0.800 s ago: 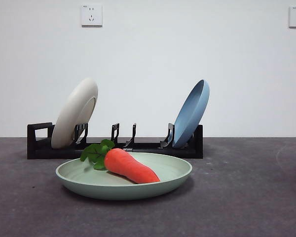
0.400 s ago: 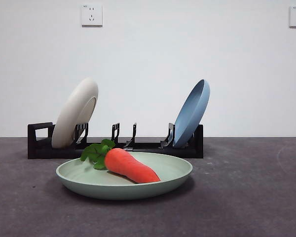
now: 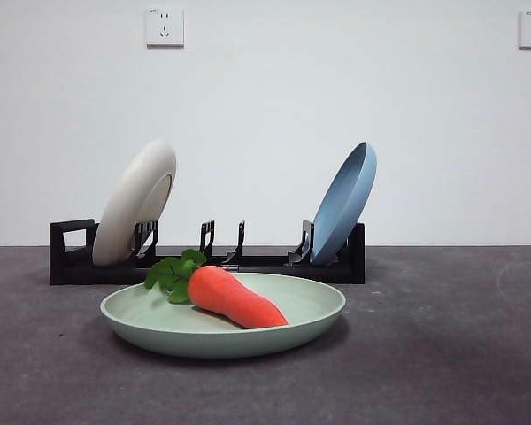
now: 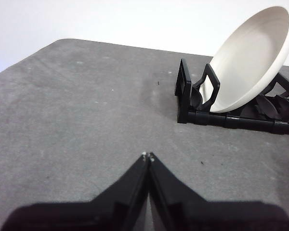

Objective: Take the green plate from the plate rack,put the plate on the table,take the carrot from the table,put the carrot in the plate

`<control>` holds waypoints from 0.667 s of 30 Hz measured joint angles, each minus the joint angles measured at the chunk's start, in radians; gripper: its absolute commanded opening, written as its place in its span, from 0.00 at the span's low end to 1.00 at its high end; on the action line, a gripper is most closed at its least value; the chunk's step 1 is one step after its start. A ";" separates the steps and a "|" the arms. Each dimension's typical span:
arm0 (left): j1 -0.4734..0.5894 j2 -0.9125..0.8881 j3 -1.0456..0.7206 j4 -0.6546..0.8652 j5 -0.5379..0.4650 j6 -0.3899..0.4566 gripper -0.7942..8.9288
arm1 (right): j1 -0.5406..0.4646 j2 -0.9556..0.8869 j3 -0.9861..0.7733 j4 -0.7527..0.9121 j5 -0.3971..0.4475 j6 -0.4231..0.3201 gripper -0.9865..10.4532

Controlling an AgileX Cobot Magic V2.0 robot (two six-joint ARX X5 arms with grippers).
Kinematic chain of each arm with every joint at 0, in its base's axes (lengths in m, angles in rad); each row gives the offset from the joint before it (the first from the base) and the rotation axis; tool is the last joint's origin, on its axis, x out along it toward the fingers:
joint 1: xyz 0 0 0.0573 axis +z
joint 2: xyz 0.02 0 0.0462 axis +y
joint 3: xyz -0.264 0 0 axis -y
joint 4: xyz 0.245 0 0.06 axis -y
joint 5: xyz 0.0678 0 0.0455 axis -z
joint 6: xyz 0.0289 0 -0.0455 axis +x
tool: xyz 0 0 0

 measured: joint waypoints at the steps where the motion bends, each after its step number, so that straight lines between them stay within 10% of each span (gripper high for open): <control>1: 0.000 0.000 0.000 0.000 0.000 0.000 0.08 | 0.000 -0.014 -0.021 0.000 0.000 0.001 0.09; 20: 0.000 0.000 0.000 0.000 0.000 -0.001 0.08 | 0.000 -0.090 -0.106 -0.015 0.001 0.050 0.09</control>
